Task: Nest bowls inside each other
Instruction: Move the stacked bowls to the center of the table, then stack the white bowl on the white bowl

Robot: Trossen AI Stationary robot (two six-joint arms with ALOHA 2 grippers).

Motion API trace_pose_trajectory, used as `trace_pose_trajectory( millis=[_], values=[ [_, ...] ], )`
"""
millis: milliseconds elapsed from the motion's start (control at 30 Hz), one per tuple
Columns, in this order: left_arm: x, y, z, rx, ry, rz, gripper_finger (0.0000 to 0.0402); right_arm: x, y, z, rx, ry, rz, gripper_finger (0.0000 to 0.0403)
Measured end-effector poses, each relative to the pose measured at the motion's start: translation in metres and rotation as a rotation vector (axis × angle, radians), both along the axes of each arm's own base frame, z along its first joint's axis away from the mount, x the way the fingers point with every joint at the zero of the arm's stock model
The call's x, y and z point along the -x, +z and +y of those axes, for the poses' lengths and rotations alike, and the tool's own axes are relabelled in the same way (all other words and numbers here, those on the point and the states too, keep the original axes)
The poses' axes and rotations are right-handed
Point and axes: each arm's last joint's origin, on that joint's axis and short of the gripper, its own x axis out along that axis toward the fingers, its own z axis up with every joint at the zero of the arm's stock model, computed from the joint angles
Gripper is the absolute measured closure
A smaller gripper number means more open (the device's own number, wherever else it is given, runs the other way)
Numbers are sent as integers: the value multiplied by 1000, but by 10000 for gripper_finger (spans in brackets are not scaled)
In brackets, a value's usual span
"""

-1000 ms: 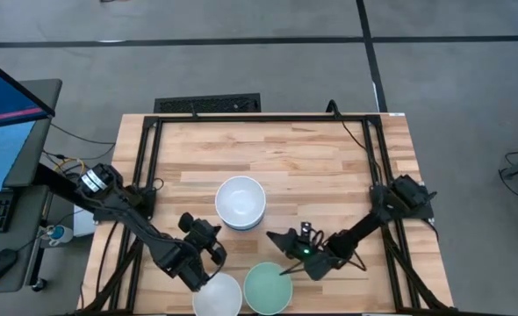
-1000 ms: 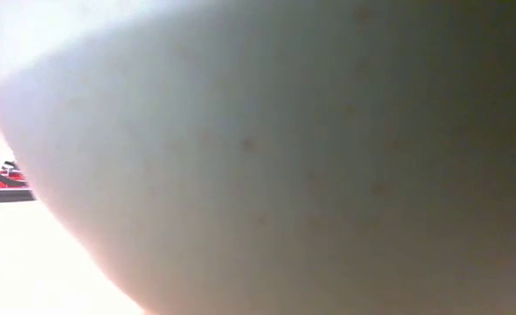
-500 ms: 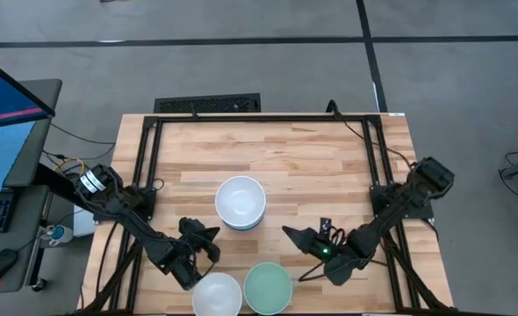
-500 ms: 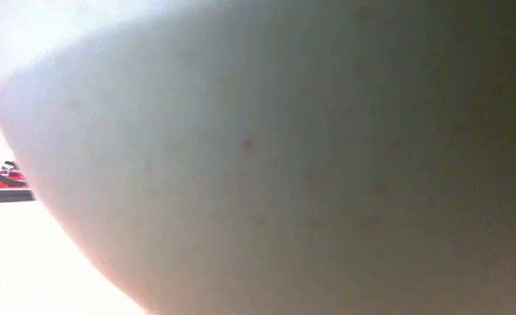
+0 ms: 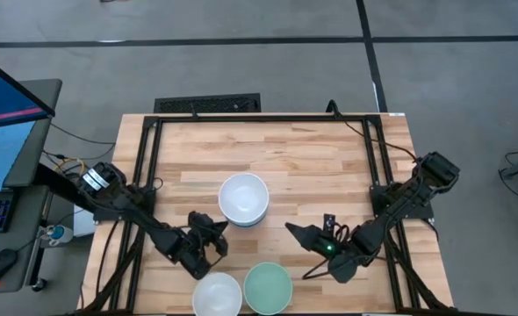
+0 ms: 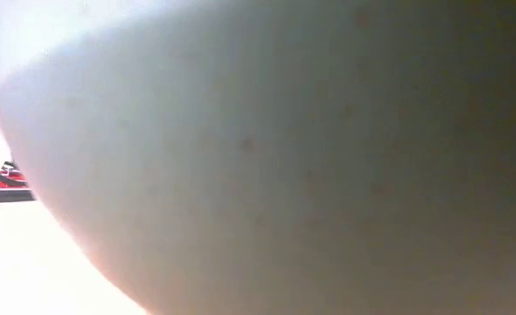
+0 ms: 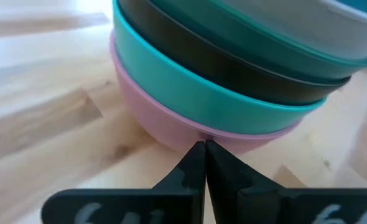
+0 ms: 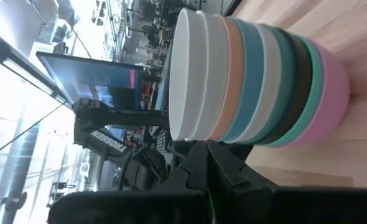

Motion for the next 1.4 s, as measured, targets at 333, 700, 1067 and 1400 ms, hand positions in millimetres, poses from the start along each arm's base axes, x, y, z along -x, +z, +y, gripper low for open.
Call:
trace_pose_trajectory(
  millis=[333,700,1067,1400],
  values=[
    [-16,2,13,-28,-33,57,400,0,-1,0,-1,0,2,384],
    [-28,3,17,7,-151,127,400,2,-6,3,-39,124,76,379],
    [22,76,-38,157,-443,177,385,25,-28,20,-231,441,380,251],
    [32,106,-60,322,-613,413,263,24,-30,18,-240,488,445,113]
  ],
)
